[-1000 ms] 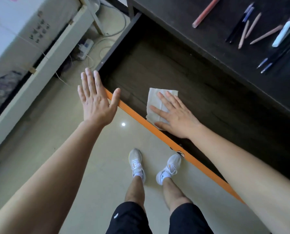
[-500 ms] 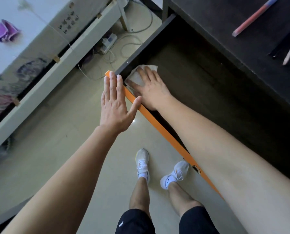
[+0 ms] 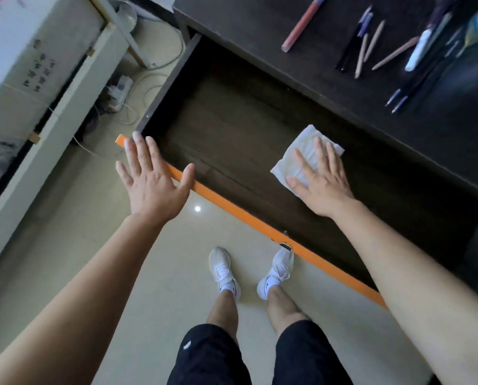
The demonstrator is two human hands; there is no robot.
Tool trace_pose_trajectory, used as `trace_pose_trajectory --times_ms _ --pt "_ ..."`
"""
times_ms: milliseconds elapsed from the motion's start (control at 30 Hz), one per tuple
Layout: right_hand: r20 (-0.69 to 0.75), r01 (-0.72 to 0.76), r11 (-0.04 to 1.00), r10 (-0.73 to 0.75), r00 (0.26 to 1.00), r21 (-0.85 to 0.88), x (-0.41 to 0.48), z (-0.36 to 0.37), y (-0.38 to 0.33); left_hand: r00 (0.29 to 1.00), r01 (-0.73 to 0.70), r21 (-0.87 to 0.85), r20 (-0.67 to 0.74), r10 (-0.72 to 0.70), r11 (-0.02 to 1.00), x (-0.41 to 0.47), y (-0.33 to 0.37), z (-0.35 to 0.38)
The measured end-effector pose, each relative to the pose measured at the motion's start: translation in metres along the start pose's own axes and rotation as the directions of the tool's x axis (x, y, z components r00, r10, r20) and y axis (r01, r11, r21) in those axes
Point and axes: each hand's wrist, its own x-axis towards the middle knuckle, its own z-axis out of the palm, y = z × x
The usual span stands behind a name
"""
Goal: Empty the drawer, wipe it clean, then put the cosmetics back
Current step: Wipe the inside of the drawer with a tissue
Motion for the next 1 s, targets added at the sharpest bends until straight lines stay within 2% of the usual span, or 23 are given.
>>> trace_pose_trajectory --times_ms 100,233,333,467,567,667,767,867,1000 --pt "0.044 0.009 0.999 -0.011 0.999 0.053 -0.029 0.011 -0.005 0.981 -0.19 0.109 0.046 0.186 0.976 0.001 0.035 0.002" --pt "0.059 0.067 0.989 -0.075 0.995 0.134 -0.083 0.032 0.01 0.897 -0.438 0.145 0.138 0.42 0.887 -0.003 0.1 0.019" --pt "0.075 -0.092 0.976 0.078 0.994 0.197 -0.13 0.049 0.051 0.813 -0.571 0.129 0.228 0.536 0.811 -0.01 0.143 0.035" --pt "0.138 -0.417 0.872 0.394 0.909 0.255 -0.176 0.065 0.111 0.781 -0.597 0.11 0.304 0.545 0.794 -0.029 0.161 0.061" --pt "0.163 -0.514 0.809 0.488 0.858 0.284 -0.168 0.062 0.124 0.775 -0.607 0.168 0.345 0.53 0.777 -0.036 0.158 0.074" --pt "0.102 -0.566 0.762 0.566 0.818 0.315 -0.119 0.05 0.116 0.783 -0.6 0.15 0.313 0.538 0.786 -0.033 0.158 0.073" --pt "0.023 -0.48 0.825 0.497 0.868 0.297 -0.062 0.032 0.091 0.784 -0.6 0.147 0.301 0.543 0.786 -0.032 0.157 0.074" --pt "-0.037 -0.273 0.928 0.291 0.956 0.253 -0.027 0.015 0.044 0.794 -0.588 0.142 0.288 0.535 0.796 -0.033 0.154 0.075" --pt "-0.068 -0.079 0.975 0.095 0.993 0.207 -0.048 0.03 0.031 0.801 -0.58 0.144 0.282 0.529 0.802 -0.035 0.155 0.074"
